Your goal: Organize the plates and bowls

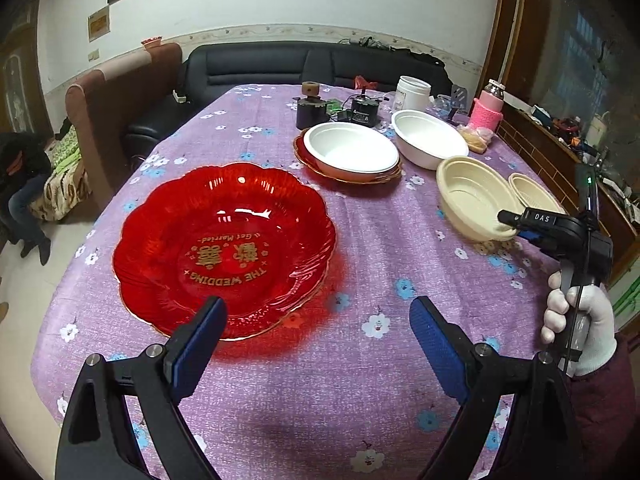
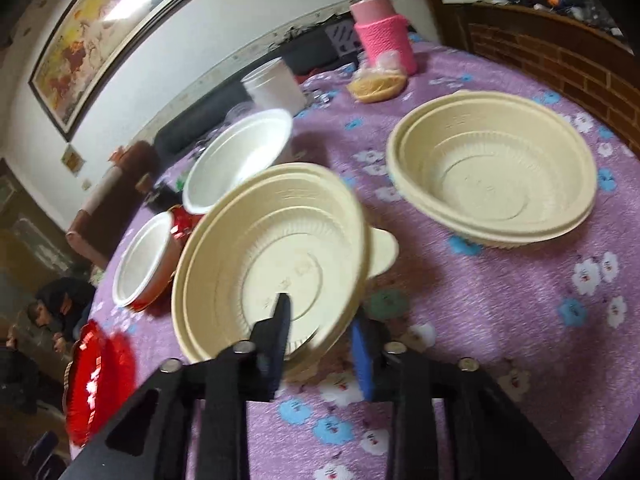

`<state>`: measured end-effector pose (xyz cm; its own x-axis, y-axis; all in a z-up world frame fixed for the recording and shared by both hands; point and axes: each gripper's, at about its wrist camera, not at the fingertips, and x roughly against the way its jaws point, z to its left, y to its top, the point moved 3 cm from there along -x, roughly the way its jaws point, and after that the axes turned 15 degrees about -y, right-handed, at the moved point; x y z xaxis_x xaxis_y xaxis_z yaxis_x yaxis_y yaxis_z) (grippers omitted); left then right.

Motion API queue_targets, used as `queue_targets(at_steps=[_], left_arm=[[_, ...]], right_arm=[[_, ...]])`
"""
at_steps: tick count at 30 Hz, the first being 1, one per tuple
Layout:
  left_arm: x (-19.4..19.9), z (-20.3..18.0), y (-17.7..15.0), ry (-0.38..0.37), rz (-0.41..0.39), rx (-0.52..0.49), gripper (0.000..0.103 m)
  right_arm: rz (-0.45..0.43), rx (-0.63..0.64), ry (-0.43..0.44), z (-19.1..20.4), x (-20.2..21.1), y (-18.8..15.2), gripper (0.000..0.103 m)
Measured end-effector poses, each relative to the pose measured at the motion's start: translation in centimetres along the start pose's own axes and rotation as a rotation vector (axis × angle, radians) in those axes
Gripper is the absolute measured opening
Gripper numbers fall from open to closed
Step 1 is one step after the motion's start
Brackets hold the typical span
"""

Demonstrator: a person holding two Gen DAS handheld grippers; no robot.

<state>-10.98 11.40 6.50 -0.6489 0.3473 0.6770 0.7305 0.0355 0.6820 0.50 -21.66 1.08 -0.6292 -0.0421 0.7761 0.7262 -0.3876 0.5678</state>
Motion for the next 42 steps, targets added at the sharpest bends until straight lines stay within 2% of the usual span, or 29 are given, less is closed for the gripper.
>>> queue_targets(at_steps=[2,8,11,13,15,19,21,22,23,24,26,27,28,29,31,33,34,36,39,42], left_arm=[[-0.1,0.1,0.0,-0.007,0.003,0.007,0.092],[-0.2,0.8,0.3,-0.068,0.018,0.059,0.092],[0.4,1.3,1.3,-0.108,0.009,0.078,0.092],[0.8,1.8,2.3,-0.127,0.000,0.090,0.092],[1.0,2.5,4.0,-0.146,-0.004,0.113,0.092],[1.5,3.6,6.8,-0.186,-0.018,0.155,0.092],[1.7,4.3,8.2,-0.196,-0.018,0.168,0.092],[1.7,4.6,8.6,-0.198,-0.016,0.174,0.092],[1.7,4.9,9.1,-0.201,-0.013,0.180,0.092],[1.6,5.3,9.6,-0.209,-0.006,0.187,0.092],[1.3,5.8,10.4,-0.229,0.004,0.192,0.092],[0.8,6.1,11.2,-0.243,0.014,0.199,0.092],[0.2,6.4,11.9,-0.260,0.021,0.211,0.092],[-0.5,6.6,12.7,-0.282,0.027,0.225,0.092],[-3.1,7.0,14.7,-0.340,0.058,0.262,0.092],[-6.7,7.3,16.6,-0.402,0.124,0.308,0.091],[-7.9,7.5,17.1,-0.416,0.143,0.333,0.088],[-10.5,8.1,17.8,-0.420,0.178,0.375,0.070],[-13.5,8.5,18.3,-0.389,0.207,0.383,0.065],[-15.1,8.6,18.9,-0.365,0.205,0.354,0.065]], right_arm=[[0.021,0.007,0.039,0.3,0.0,-0.1,0.020],[0.109,0.080,0.120,1.9,0.9,-1.4,0.021],[0.070,0.084,0.082,1.7,2.5,-1.2,0.022],[0.001,0.075,0.047,1.7,4.2,-0.3,0.022],[-0.027,0.085,0.048,2.4,5.0,0.4,0.023],[-0.028,0.137,0.048,5.2,5.2,2.3,0.023],[-0.059,0.156,-0.030,6.2,5.4,3.2,0.024],[-0.112,0.170,-0.158,6.4,5.9,3.7,0.025],[-0.138,0.168,-0.211,6.3,6.2,3.9,0.030],[-0.180,0.153,-0.279,5.9,6.9,4.3,0.039],[-0.229,0.121,-0.333,5.0,7.7,4.7,0.046],[-0.252,0.110,-0.337,4.7,8.1,4.9,0.046],[-0.254,0.118,-0.292,5.0,8.2,5.2,0.046],[-0.214,0.141,-0.194,5.8,7.5,5.5,0.046],[-0.076,0.165,0.014,7.9,5.4,5.8,0.046],[0.061,0.199,0.167,11.0,2.3,6.2,0.046],[0.081,0.219,0.177,12.0,1.3,6.3,0.045],[0.107,0.284,0.164,14.5,-1.0,6.9,0.036],[0.173,0.314,0.161,17.3,-4.1,7.5,0.033],[0.178,0.376,0.118,18.5,-5.5,7.7,0.033]])
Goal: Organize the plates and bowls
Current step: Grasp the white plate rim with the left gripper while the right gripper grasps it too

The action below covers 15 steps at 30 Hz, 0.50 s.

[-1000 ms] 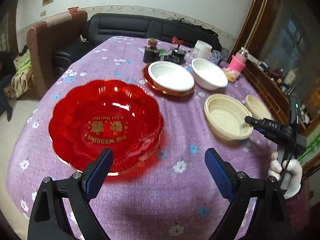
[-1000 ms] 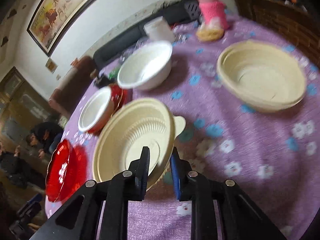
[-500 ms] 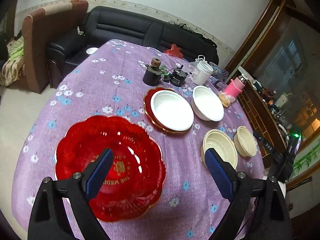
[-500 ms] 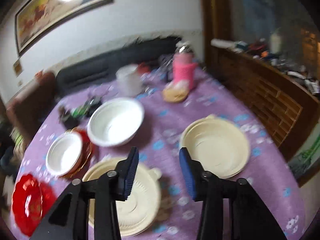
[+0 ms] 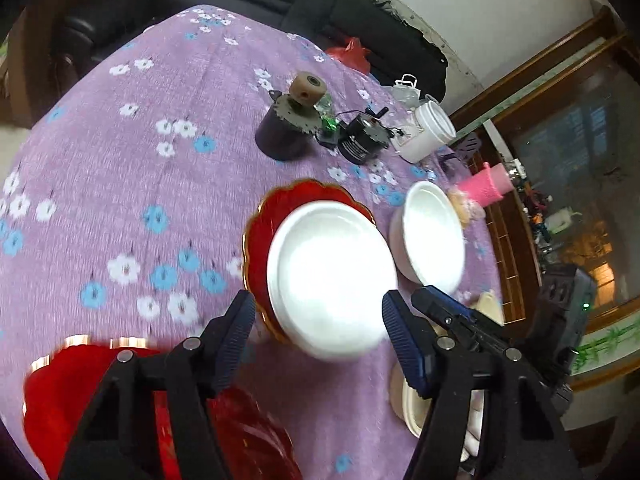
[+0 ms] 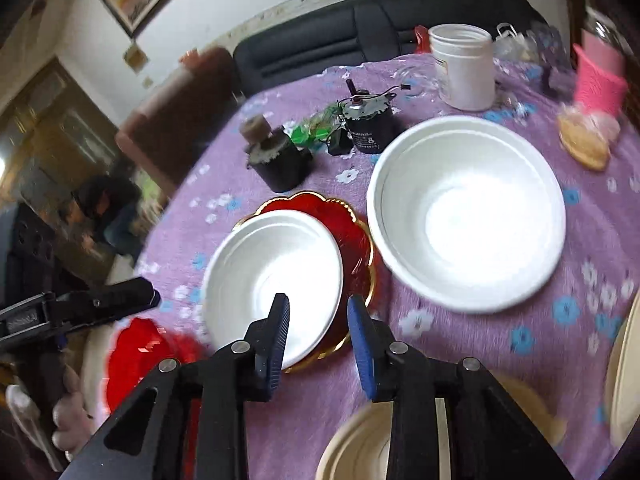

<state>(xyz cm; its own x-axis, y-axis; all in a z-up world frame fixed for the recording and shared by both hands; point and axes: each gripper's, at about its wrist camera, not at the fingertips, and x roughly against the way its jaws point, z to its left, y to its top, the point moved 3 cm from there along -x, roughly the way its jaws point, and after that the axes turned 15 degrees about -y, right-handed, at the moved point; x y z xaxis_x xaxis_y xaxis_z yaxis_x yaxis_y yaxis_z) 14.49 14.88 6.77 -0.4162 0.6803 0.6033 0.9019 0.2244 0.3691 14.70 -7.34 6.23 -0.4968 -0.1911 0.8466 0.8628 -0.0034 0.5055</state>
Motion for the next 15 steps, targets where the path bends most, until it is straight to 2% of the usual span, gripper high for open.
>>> queue_targets(at_steps=[4,6,8,11,12,13,15], left_arm=[[-1.8,0.1,1.2,0.012,0.020,-0.045,0.062],[-3.1,0.1,1.4,0.016,0.061,-0.069,0.048],[-4.2,0.1,1.4,0.024,0.092,-0.081,0.041],[-5.5,0.5,1.4,0.067,0.121,-0.084,0.041],[-5.7,0.8,1.4,0.101,0.124,-0.075,0.038],[-5.7,1.0,1.5,0.104,0.115,-0.064,0.037],[-4.7,0.9,1.7,0.070,0.072,-0.068,0.037]], right_arm=[[0.031,0.050,-0.051,0.4,-2.0,1.1,0.033],[0.040,0.049,-0.060,0.3,-2.7,1.2,0.033],[0.060,0.039,-0.054,0.3,-3.5,1.5,0.033],[0.089,0.031,-0.045,0.3,-4.5,1.6,0.033],[0.089,0.039,-0.051,0.5,-4.6,1.6,0.033],[0.092,0.048,-0.056,0.6,-4.8,1.6,0.033],[0.102,0.054,-0.055,0.9,-5.1,1.5,0.033]])
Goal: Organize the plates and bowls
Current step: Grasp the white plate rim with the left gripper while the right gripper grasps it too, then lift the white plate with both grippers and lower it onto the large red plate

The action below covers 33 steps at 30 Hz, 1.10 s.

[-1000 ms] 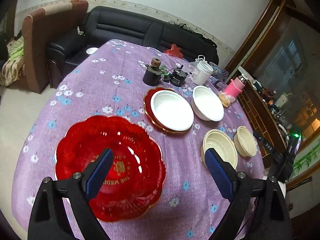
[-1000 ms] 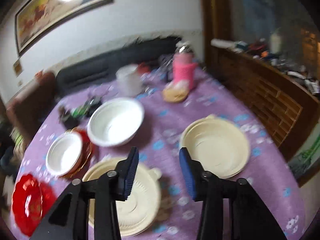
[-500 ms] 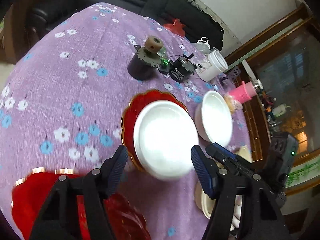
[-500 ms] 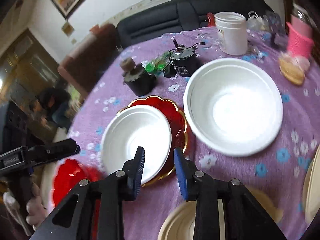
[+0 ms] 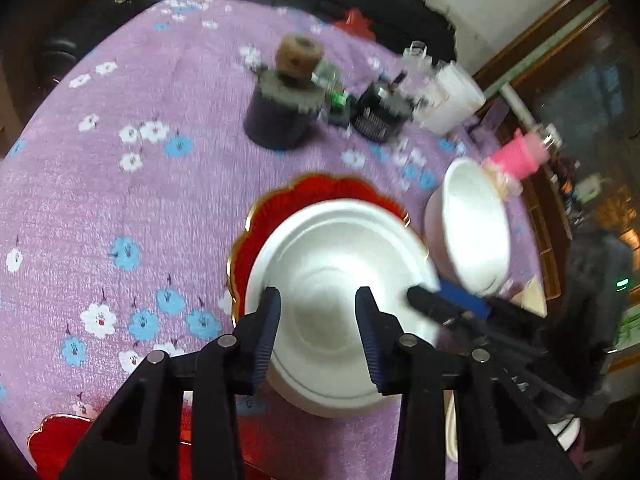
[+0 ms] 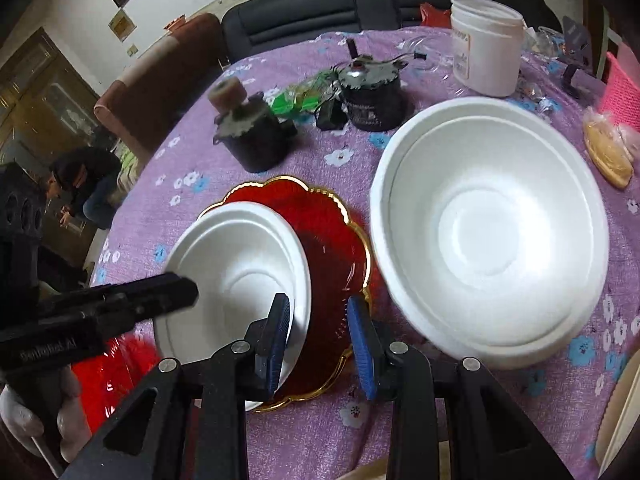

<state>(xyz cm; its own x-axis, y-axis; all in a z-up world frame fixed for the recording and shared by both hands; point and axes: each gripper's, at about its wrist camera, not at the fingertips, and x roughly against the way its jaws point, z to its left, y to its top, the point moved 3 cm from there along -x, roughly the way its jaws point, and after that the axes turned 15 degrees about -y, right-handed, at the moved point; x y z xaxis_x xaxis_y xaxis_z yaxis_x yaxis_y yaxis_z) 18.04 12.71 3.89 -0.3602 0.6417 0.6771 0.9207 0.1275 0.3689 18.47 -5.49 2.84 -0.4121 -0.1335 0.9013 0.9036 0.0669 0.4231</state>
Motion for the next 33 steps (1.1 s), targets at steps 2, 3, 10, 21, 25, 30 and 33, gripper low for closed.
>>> queue_targets(at_steps=[2,3,10,21,25,30,33], left_arm=[[1.0,-0.2,0.1,-0.036,-0.028,-0.002,0.037],[1.6,-0.2,0.1,-0.052,-0.043,0.002,0.037],[0.7,1.3,0.4,0.026,-0.028,0.032,0.038],[0.9,-1.1,-0.9,0.009,-0.014,-0.027,0.034],[4.1,-2.3,-2.8,0.011,-0.050,-0.043,0.034],[9.0,-2.1,-6.4,0.058,-0.110,-0.038,0.036],[11.7,-1.3,-8.8,0.103,-0.148,-0.024,0.040]], right_arm=[[0.005,0.010,-0.018,0.1,-0.2,-0.2,0.031],[0.006,0.013,-0.017,0.2,-0.3,-0.2,0.027],[0.011,0.013,-0.021,0.2,-1.0,-0.4,0.020],[-0.048,-0.029,0.026,0.1,1.2,-0.4,0.013],[-0.094,-0.027,0.071,1.4,4.5,-0.8,0.013],[-0.115,0.031,0.112,5.1,7.5,-2.8,0.013],[-0.118,0.074,0.151,8.4,8.6,-4.6,0.013]])
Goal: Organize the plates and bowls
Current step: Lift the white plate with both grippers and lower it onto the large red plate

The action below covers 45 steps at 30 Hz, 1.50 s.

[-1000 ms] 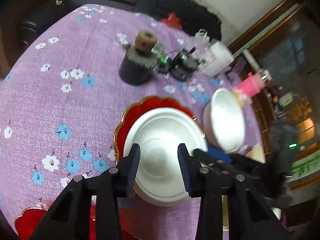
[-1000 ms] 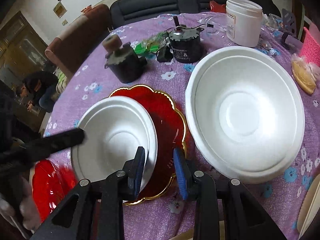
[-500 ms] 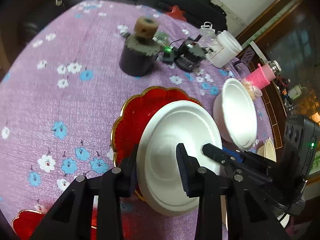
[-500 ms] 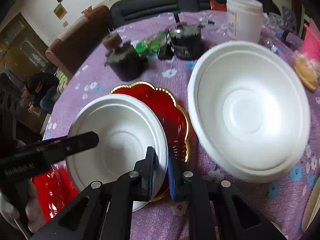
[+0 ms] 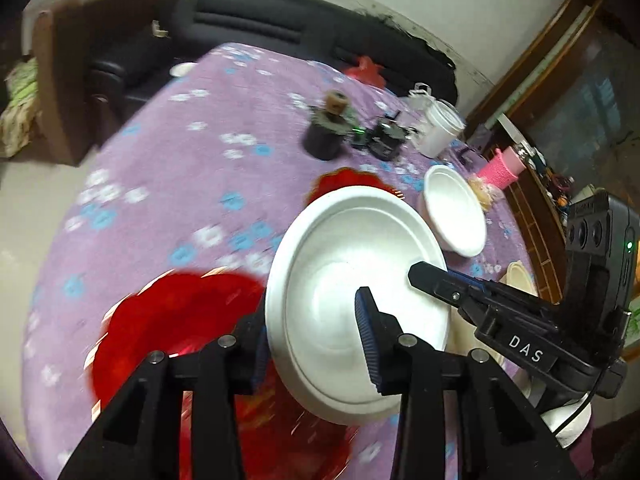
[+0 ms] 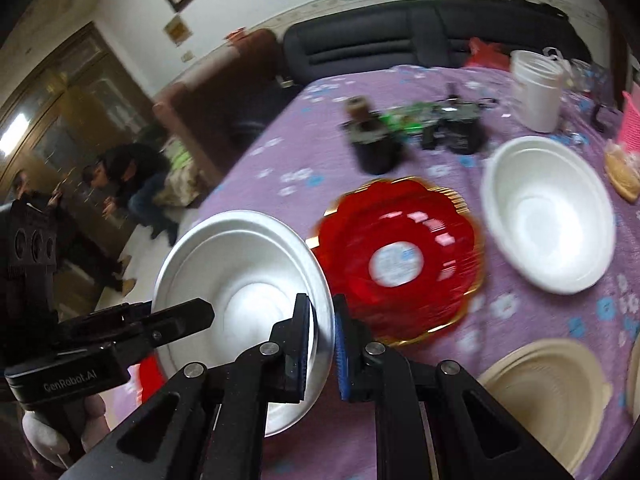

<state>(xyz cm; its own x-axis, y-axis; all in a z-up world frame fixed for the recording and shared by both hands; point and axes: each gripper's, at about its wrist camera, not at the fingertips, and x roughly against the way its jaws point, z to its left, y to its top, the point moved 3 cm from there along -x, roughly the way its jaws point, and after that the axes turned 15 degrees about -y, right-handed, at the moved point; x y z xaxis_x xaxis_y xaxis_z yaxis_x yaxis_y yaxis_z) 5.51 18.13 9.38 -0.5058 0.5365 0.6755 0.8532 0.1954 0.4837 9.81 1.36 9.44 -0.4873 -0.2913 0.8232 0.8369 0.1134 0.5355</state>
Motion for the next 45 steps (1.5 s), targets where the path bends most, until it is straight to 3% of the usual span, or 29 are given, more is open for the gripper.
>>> queue_targets(at_steps=[5,14,17,20,23,26,28,30,32,33,36,41,45], left_arm=[[3.4,3.3,-3.0,0.064,-0.035,0.037,0.043],[1.1,9.2,-5.4,0.093,0.015,0.169,0.043],[0.9,9.6,-5.3,0.123,0.000,0.161,0.047],[1.2,9.5,-5.5,0.116,-0.012,0.159,0.060],[1.9,9.1,-5.9,0.108,-0.028,0.164,0.061],[3.7,7.8,-6.9,0.165,-0.078,0.139,0.062],[4.8,6.4,-7.4,0.254,-0.117,0.089,0.065],[6.1,4.2,-8.2,0.371,-0.189,0.020,0.076],[7.3,2.3,-9.0,0.426,-0.261,-0.028,0.085],[7.8,1.2,-9.5,0.441,-0.298,-0.048,0.087],[8.7,-1.5,-10.7,0.448,-0.369,-0.090,0.087],[8.3,-4.6,-11.6,0.466,-0.377,-0.158,0.087],[7.6,-6.5,-12.3,0.501,-0.380,-0.214,0.088]], right_arm=[[0.011,0.085,0.013,5.1,-0.6,-2.5,0.013],[0.096,0.090,-0.017,7.8,-5.3,-6.5,0.013],[0.070,0.090,-0.015,7.9,-5.4,-6.6,0.014],[0.027,0.096,-0.022,8.0,-4.6,-6.5,0.014],[-0.025,0.097,-0.022,7.7,-3.4,-6.4,0.016],[-0.079,0.052,0.005,6.5,-1.5,-6.7,0.017],[-0.154,0.023,-0.008,5.0,0.6,-7.1,0.019],[-0.229,0.018,-0.043,4.1,2.4,-7.9,0.026],[-0.318,0.001,-0.100,2.8,4.3,-8.9,0.038],[-0.355,-0.011,-0.124,2.2,5.1,-9.5,0.048],[-0.435,-0.044,-0.177,0.3,6.8,-11.1,0.062],[-0.487,-0.058,-0.220,-1.6,8.0,-13.0,0.068],[-0.538,-0.060,-0.303,-2.8,8.1,-14.2,0.069]])
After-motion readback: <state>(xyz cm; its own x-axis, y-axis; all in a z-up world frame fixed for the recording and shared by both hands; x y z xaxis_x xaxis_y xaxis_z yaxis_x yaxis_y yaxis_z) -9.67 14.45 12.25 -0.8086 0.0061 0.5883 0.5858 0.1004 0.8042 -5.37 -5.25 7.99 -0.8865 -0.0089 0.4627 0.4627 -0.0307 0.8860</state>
